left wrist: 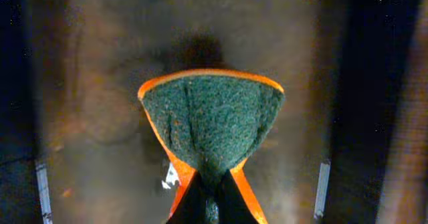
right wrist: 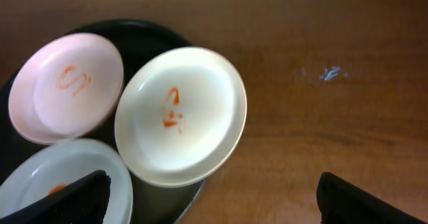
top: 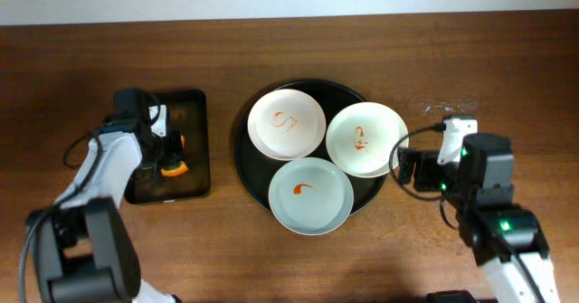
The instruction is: Clean dirty plates on tray and stack at the side
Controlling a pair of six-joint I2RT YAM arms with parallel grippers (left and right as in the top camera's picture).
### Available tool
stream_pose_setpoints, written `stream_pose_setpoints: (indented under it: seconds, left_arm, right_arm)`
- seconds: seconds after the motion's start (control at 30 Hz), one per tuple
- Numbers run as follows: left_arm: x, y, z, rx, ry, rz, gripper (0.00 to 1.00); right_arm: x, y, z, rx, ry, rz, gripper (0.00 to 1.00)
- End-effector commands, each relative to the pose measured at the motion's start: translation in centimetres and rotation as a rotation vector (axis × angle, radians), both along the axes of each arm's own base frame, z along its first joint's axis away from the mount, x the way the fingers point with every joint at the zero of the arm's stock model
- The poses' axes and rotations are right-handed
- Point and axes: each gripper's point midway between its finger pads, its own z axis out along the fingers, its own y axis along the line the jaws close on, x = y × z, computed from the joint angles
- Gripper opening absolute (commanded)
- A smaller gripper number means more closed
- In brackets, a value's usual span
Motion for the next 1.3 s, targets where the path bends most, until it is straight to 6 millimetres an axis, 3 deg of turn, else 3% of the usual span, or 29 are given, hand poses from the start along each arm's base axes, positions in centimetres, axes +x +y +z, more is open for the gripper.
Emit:
stream_pose_setpoints:
  seconds: [0.0, 0.1, 0.23, 0.37, 0.53, 0.63, 0.77, 0.97, 1.07, 1.17, 1.27]
  left_arm:
    - [1.8, -1.5, 7.2, -0.06, -0.195, -0.035, 0.01]
    - [1.4, -3.6, 10.0, -0.159, -0.265, -0.087, 0.01]
    - [1.2, -4.4, 10.4, -0.176, -0.268, -0.107, 0.01]
    - [1.2, -4.2, 10.3, -0.16, -0.266, -0.101, 0.01]
    - [1.1, -4.2, 10.2, -0.161, -0.263, -0.1, 0.01]
    - [1.1, -4.2, 10.2, -0.161, -0.263, -0.1, 0.0]
    - [1.1, -4.2, 10.2, -0.161, -0.263, -0.1, 0.0]
    - [1.1, -4.4, 10.2, -0.167, -0.259, -0.106, 0.01]
    - [1.3, -8.1, 10.6, -0.19, -0.276, -0.205, 0.01]
    - [1.7, -12.3, 11.3, -0.208, -0.319, -0.317, 0.0]
    - [2.2, -19.1, 13.2, -0.28, -0.415, -0.423, 0.0]
  right_arm:
    - [3.1, 0.1, 0.9, 0.007, 0.051, 0.0, 0.99]
    - [6.7, -1.3, -0.3, 0.031, 0.135, -0.037, 0.94]
    - [8.2, -3.0, -5.5, 0.277, 0.29, -0.025, 0.83]
    - [8.4, -2.0, -8.3, 0.442, 0.353, 0.091, 0.78]
    - [8.2, -1.4, -12.6, 0.484, 0.464, 0.094, 0.75]
    - [8.0, -1.4, -14.7, 0.502, 0.518, 0.084, 0.62]
    - [7.7, -0.9, -15.4, 0.533, 0.542, 0.091, 0.4]
    - [6.3, -0.9, -17.0, 0.441, 0.617, 0.055, 0.36]
    - [6.6, 0.5, -17.0, 0.425, 0.612, 0.095, 0.19]
    - [6.5, 0.7, -17.0, 0.423, 0.615, 0.101, 0.14]
    - [6.4, 0.8, -17.0, 0.425, 0.62, 0.1, 0.07]
